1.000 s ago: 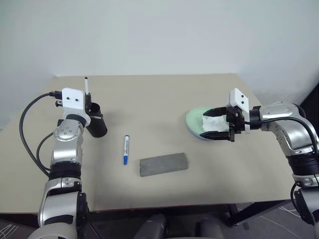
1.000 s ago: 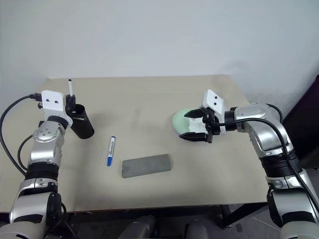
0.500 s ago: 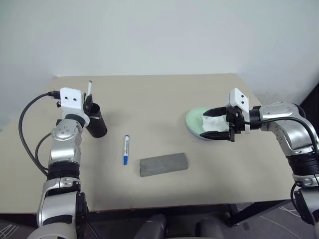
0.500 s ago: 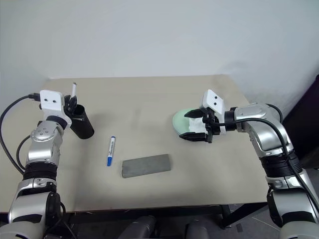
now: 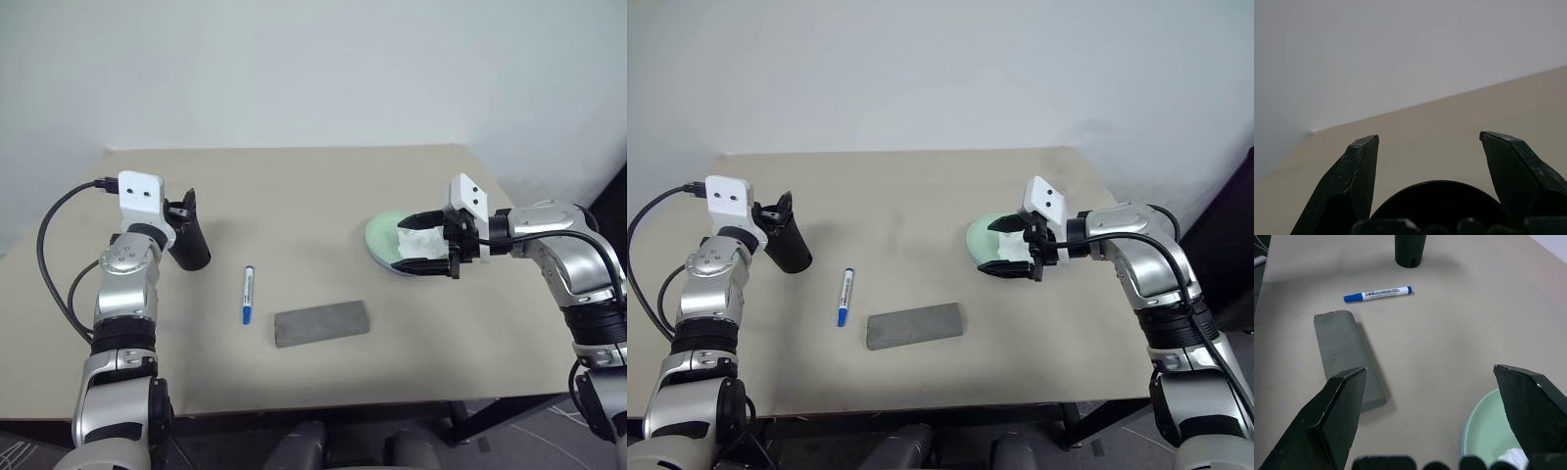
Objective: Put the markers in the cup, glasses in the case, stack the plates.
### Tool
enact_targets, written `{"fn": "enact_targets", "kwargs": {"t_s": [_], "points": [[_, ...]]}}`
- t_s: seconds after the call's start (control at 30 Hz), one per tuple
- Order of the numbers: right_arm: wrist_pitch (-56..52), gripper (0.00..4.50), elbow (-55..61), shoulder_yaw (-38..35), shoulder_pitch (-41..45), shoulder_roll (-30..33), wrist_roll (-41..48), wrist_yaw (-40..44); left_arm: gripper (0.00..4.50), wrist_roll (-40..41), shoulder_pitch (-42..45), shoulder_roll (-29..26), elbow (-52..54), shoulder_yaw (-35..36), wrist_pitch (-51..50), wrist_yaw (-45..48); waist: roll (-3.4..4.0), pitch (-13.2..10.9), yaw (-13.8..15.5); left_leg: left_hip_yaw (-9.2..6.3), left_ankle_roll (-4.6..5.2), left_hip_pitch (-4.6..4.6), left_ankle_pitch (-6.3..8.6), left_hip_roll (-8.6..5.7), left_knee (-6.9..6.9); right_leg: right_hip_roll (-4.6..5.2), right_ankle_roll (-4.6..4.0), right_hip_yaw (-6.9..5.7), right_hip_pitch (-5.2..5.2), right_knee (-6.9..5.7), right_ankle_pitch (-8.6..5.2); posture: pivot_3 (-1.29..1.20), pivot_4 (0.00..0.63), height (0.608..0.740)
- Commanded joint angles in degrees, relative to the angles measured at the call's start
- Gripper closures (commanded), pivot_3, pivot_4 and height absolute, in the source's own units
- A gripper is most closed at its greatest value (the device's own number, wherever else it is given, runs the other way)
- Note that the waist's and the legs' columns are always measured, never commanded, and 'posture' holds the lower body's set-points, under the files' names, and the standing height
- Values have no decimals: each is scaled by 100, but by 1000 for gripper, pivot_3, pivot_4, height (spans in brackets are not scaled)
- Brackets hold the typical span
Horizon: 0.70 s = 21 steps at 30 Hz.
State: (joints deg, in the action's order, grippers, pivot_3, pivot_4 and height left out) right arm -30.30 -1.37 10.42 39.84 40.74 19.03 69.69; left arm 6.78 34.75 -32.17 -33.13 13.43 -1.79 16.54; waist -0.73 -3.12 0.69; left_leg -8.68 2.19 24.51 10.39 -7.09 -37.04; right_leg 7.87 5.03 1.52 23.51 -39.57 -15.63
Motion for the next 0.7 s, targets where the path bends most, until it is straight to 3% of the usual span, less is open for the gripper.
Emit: {"fn": "enact_targets", "kwargs": {"t_s": [0.03,0.2,0.43,0.57,0.7], "points": [[92,0,114,-150,142,5,23,-7,1028,322,34,-10,987,-46,-466,396,-4,-2,-1,0,0,1,0,0,0,0,-1,0,1,0,0,0,0,683],[97,0,122,-148,127,17,20,5,1028,641,-59,19,2506,-263,-1762,714,-10,-4,-6,-3,0,6,0,-1,-7,1,0,-4,-2,1,0,0,0,683],[137,0,79,-128,147,-8,5,17,1028,437,77,-30,3395,-521,-2903,477,-8,-4,-12,-3,0,4,0,2,-3,-2,2,-3,0,0,-1,0,0,683],[159,0,72,-132,136,-1,3,21,1028,163,48,-178,3978,-1051,-4919,194,-9,-5,-5,-3,0,4,0,-1,-5,-1,9,-3,-3,0,-5,0,0,683],[173,0,71,-133,125,-5,-3,22,1028,124,166,74,4159,-1223,-6745,-223,-9,-5,-5,-6,0,3,0,0,-5,-4,11,-4,-3,-2,-7,0,0,683]]}}
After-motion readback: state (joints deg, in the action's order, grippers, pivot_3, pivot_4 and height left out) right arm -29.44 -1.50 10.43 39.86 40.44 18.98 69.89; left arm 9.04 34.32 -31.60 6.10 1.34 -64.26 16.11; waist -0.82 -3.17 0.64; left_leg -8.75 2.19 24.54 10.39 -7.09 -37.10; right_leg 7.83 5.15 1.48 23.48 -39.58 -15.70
